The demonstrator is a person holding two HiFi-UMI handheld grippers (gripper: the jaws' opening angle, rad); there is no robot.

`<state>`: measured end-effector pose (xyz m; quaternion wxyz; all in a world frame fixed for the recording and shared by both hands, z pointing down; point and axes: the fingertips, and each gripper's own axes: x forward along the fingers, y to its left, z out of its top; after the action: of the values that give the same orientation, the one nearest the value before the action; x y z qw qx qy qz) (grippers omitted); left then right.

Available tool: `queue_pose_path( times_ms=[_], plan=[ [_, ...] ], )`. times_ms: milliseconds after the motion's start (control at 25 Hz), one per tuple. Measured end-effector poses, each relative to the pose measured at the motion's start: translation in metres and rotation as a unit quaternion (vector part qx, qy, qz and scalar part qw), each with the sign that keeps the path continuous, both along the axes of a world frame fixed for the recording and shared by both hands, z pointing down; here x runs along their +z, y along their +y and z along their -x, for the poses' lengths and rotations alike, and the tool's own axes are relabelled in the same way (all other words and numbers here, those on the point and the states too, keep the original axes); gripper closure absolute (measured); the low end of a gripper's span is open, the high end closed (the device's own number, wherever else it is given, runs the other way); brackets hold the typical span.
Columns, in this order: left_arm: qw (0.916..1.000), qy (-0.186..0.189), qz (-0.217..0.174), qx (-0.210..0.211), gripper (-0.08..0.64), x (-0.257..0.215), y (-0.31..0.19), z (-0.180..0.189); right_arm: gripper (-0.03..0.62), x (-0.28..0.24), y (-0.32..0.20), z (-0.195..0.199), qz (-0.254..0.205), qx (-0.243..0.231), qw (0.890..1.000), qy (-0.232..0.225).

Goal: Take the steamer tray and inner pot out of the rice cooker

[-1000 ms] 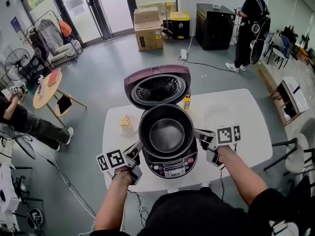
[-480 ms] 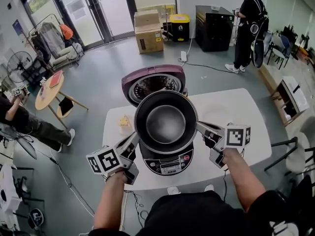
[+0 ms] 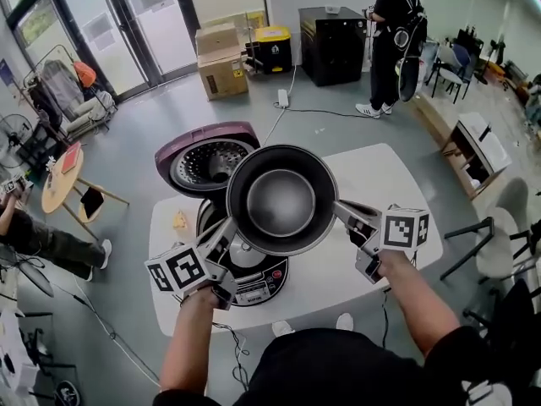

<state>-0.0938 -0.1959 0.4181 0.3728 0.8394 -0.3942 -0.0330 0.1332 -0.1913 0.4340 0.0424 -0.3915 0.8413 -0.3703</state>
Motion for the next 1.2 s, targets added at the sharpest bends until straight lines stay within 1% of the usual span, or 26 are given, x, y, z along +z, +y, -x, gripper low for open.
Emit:
queue_pose_path(
  times_ms=[160, 280, 400, 560, 640, 840, 1000, 1200],
  plan=[
    [0.9997, 0.001, 0.009, 0.022, 0.540, 0.008, -0.002, -0.047, 0.563, 0.005, 0.005, -0.048, 0.000, 0.031, 0.999, 0.010],
    [0.9991, -0.017, 0.017, 0.036, 0.538, 0.024, -0.003, -0.085, 0.563, 0.014, 0.009, -0.084, 0.007, 0.056, 0.998, 0.029],
    [0.9976, -0.029, 0.036, 0.051, 0.537, 0.044, 0.000, -0.121, 0.563, 0.029, 0.016, -0.121, 0.021, 0.079, 0.995, 0.049],
    [0.9952, -0.023, 0.069, 0.066, 0.535, 0.073, 0.007, -0.157, 0.563, 0.048, 0.026, -0.155, 0.041, 0.099, 0.993, 0.052],
    [0.9938, -0.022, 0.084, 0.070, 0.537, 0.087, 0.014, -0.170, 0.563, 0.060, 0.034, -0.168, 0.054, 0.105, 0.991, 0.055],
    [0.9913, -0.021, 0.105, 0.077, 0.535, 0.112, 0.023, -0.199, 0.563, 0.084, 0.043, -0.193, 0.081, 0.112, 0.989, 0.055],
    [0.9882, -0.020, 0.126, 0.085, 0.535, 0.135, 0.035, -0.210, 0.563, 0.109, 0.059, -0.205, 0.108, 0.115, 0.986, 0.054],
    [0.9844, -0.032, 0.148, 0.090, 0.535, 0.160, 0.047, -0.220, 0.561, 0.135, 0.074, -0.214, 0.130, 0.116, 0.983, 0.052]
  ],
)
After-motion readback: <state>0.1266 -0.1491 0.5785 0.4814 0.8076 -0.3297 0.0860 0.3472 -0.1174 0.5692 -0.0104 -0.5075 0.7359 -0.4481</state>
